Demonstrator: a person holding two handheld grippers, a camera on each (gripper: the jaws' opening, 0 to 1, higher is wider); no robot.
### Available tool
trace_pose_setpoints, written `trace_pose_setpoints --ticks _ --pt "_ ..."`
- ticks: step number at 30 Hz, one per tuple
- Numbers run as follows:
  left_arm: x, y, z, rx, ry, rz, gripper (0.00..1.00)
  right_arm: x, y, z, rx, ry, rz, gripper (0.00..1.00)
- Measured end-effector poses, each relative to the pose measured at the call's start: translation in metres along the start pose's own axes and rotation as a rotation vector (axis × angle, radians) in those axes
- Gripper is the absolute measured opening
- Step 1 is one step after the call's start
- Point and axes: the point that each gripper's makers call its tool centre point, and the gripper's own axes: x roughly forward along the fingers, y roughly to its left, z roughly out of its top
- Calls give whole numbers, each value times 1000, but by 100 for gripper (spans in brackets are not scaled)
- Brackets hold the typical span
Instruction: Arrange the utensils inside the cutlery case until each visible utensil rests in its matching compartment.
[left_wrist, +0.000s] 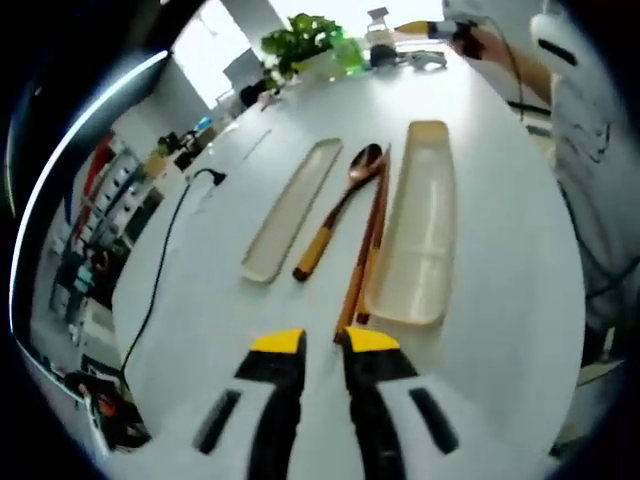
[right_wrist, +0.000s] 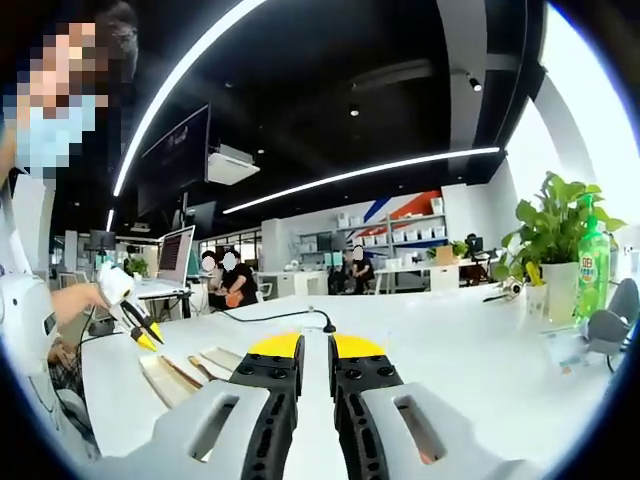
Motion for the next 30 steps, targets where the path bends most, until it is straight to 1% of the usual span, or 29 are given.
trace_pose_setpoints --ticks 4,7,13,17,22,24,30 --pt "5 -2 -1 16 4 -21 15 -2 -3 -1 2 4 -2 9" --pt "9 -5 -2 52 16 -37 15 -2 -4 -2 8 7 -5 9" --pt "11 -6 -3 55 17 -48 15 -4 -8 -5 15 14 -14 9" --pt "13 -7 -5 66 27 -57 15 -4 -8 -7 27 13 -17 9" --pt "14 -6 -1 82 29 -53 15 -3 -7 -8 35 12 -19 9" --pt "15 -7 -1 101 43 -63 15 -3 -7 -8 34 7 -25 9" --pt "18 -6 1 125 56 -80 15 -3 -6 -8 33 6 -24 9"
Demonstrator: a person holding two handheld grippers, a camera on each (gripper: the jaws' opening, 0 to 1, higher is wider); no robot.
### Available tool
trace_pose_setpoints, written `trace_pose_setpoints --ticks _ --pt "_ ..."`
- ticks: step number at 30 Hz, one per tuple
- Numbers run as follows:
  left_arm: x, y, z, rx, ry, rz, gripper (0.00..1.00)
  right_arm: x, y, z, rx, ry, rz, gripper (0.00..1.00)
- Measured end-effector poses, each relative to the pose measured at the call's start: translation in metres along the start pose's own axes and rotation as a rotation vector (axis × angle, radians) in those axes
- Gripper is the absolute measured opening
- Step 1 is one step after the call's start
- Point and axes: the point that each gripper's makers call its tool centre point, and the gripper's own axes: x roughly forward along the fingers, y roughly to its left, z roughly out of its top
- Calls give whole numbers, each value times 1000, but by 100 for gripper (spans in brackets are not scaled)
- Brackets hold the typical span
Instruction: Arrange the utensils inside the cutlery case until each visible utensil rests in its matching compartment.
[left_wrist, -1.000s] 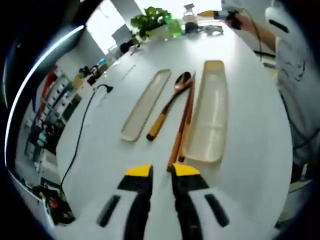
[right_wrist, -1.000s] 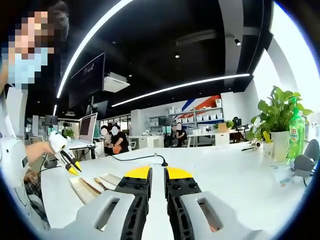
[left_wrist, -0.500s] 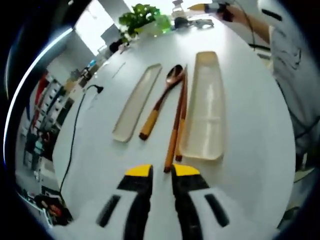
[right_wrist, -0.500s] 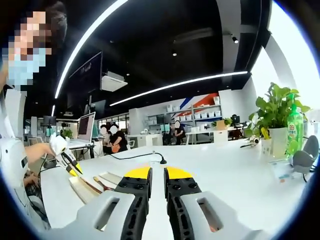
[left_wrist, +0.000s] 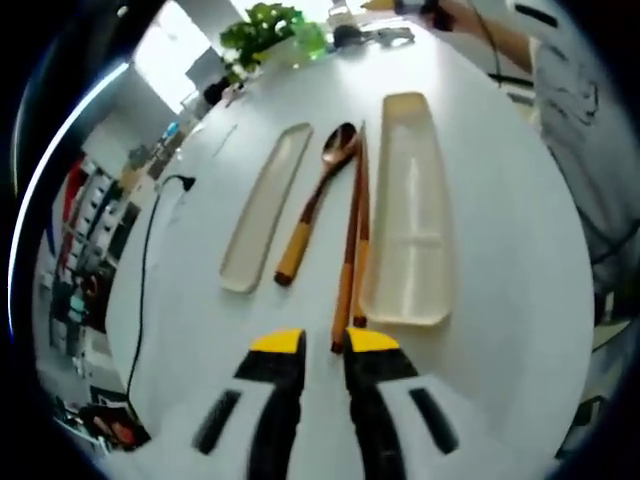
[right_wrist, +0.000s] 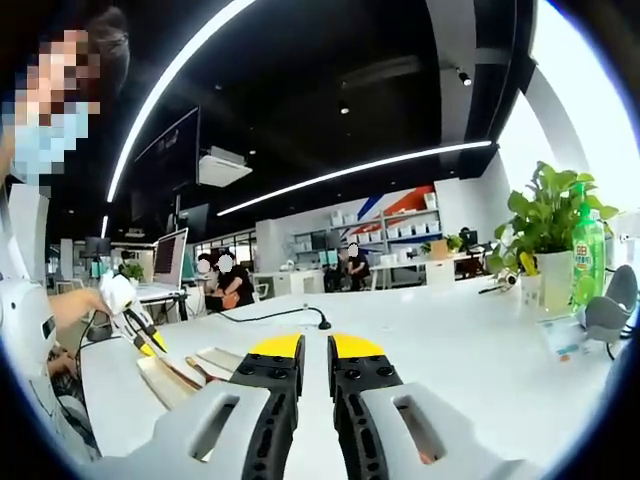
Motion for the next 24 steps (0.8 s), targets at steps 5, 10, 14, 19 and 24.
trace_pose_setpoints --ticks 5,10,14,19,24 --pt "6 -3 0 28 22 -23 15 -1 0 -2 8 1 -3 9" --pt "9 -3 0 34 27 -38 13 -2 -1 -4 12 3 -8 9" --pt "10 -6 1 33 21 -63 9 -3 -2 -7 23 7 -17 9" --pt "11 -4 2 25 10 -84 7 -5 -10 -8 41 7 -22 9" --pt "13 -5 2 26 28 -117 7 -8 -13 -7 43 5 -25 9"
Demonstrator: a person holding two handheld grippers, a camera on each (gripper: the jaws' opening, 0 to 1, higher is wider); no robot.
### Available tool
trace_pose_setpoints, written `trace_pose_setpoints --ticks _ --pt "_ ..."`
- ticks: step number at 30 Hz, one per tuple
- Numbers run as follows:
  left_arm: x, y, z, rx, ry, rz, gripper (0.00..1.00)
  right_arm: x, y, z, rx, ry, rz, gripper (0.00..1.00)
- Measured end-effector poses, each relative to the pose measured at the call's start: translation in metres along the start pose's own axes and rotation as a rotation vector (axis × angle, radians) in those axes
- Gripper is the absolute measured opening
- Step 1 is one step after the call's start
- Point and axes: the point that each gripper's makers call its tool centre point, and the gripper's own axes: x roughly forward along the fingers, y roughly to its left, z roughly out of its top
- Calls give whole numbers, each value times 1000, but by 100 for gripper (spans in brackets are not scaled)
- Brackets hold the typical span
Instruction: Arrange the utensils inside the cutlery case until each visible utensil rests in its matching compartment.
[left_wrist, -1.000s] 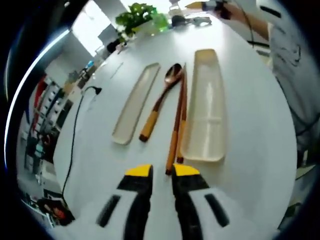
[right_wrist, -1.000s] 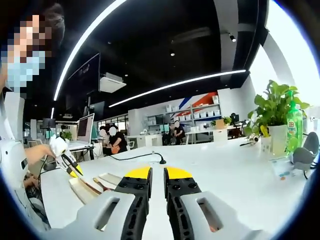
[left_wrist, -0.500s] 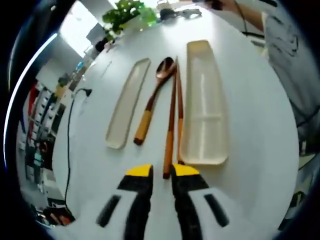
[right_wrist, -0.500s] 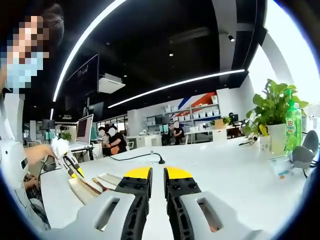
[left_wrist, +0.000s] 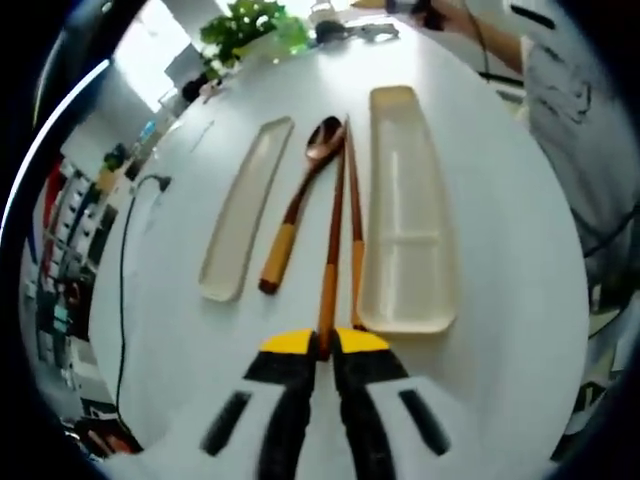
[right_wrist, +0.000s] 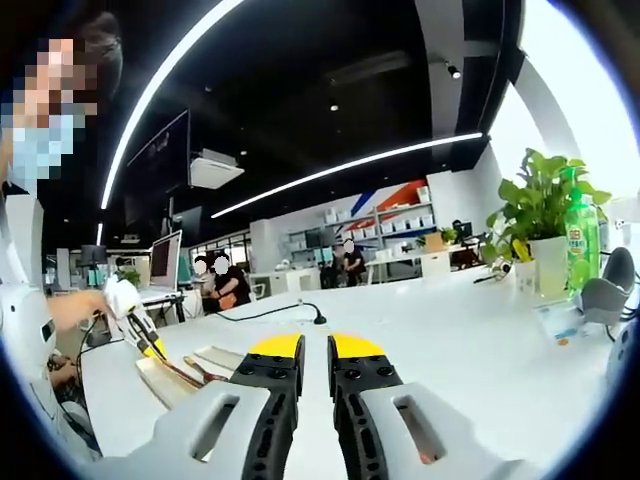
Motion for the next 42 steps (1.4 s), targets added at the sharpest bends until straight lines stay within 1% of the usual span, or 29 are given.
trace_pose_setpoints --ticks 5,6,7,9,12,17,22,28,33,38,42 --pt "0 0 0 33 21 -11 6 -3 -4 -2 20 -2 -6 9" --pt "0 1 1 46 25 -1 6 -3 -5 -2 24 -3 -6 9" --pt "0 2 1 59 25 11 6 -4 -5 -2 28 -4 -7 9" --pt "-1 2 4 60 18 16 6 -5 -6 -3 36 -7 -10 8" --pt "-4 -1 9 57 2 7 6 -6 -9 -2 46 -10 -12 8" --pt "-10 -2 10 94 14 19 5 -7 -9 -2 65 -19 -10 8" --pt "-14 -8 13 115 9 -1 5 -8 -8 -3 88 -24 -6 8" --pt "-20 -5 19 124 -8 23 5 -9 -6 -3 95 -29 -7 8" --pt "-29 -6 25 144 -16 26 5 -9 -5 -2 96 -34 -3 8" --pt "-40 -4 33 157 -30 49 5 -7 -4 -1 105 -39 8 8" --pt "-45 -9 41 149 -49 43 5 -6 -3 0 111 -42 18 8"
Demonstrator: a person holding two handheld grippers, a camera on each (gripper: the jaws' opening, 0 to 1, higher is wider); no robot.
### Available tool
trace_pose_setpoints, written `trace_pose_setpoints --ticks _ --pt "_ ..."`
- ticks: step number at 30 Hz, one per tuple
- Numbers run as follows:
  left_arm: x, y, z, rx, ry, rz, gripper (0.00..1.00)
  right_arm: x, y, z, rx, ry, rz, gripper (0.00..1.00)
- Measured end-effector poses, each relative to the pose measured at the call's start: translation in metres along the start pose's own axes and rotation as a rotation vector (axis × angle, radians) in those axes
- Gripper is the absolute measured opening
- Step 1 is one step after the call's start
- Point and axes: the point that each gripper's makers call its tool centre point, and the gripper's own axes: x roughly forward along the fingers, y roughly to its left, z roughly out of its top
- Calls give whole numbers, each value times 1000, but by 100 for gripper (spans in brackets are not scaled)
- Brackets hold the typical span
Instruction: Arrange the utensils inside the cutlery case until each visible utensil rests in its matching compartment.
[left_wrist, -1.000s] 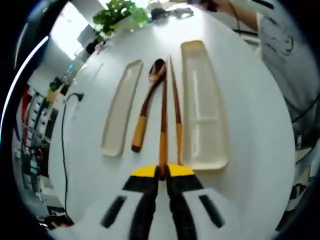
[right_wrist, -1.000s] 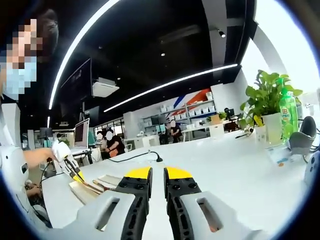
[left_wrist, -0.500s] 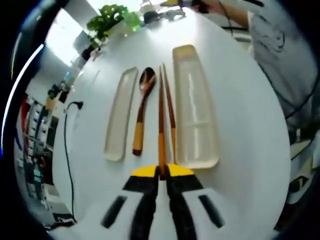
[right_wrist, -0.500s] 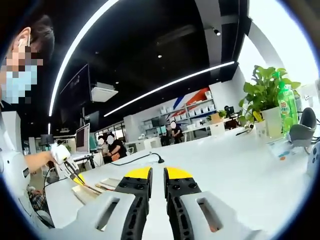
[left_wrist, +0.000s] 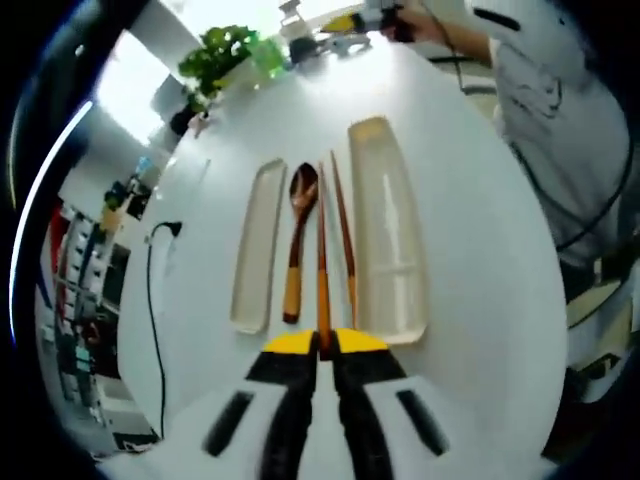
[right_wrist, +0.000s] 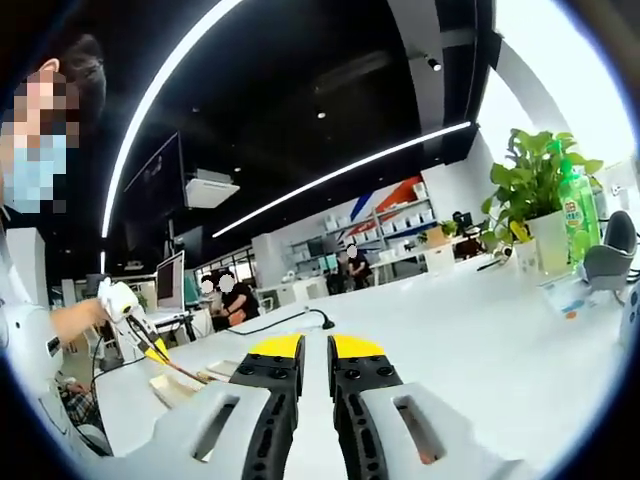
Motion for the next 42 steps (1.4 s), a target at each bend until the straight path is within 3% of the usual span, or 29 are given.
trace_pose_setpoints --ticks 10,13,17,18,21,26,30,32,35,42 --pt "-14 -5 4 43 -12 18 5 -2 -2 1 6 -1 0 8" --pt "-20 -9 16 33 -82 4 0 -2 -1 -1 11 3 -1 8" --pt "-24 -8 16 9 -115 19 0 0 3 -3 18 7 7 8" --pt "-20 -16 15 -18 -124 -21 0 1 4 -4 17 8 10 8" --pt "-12 -19 1 -23 -80 -22 0 0 6 -3 10 9 12 8" --pt "-10 -16 -5 -36 -80 -16 0 1 8 0 0 12 11 8" --pt "-8 -12 -15 -45 -67 22 0 21 38 -4 -66 100 141 5" --pt "-9 -13 -18 -70 -78 34 0 38 60 -7 -143 155 219 5" --pt "-10 -18 -16 -158 -157 56 0 60 92 -11 -259 201 328 4" --pt "-25 -23 -26 -358 -229 183 0 100 157 -32 -346 308 565 2"
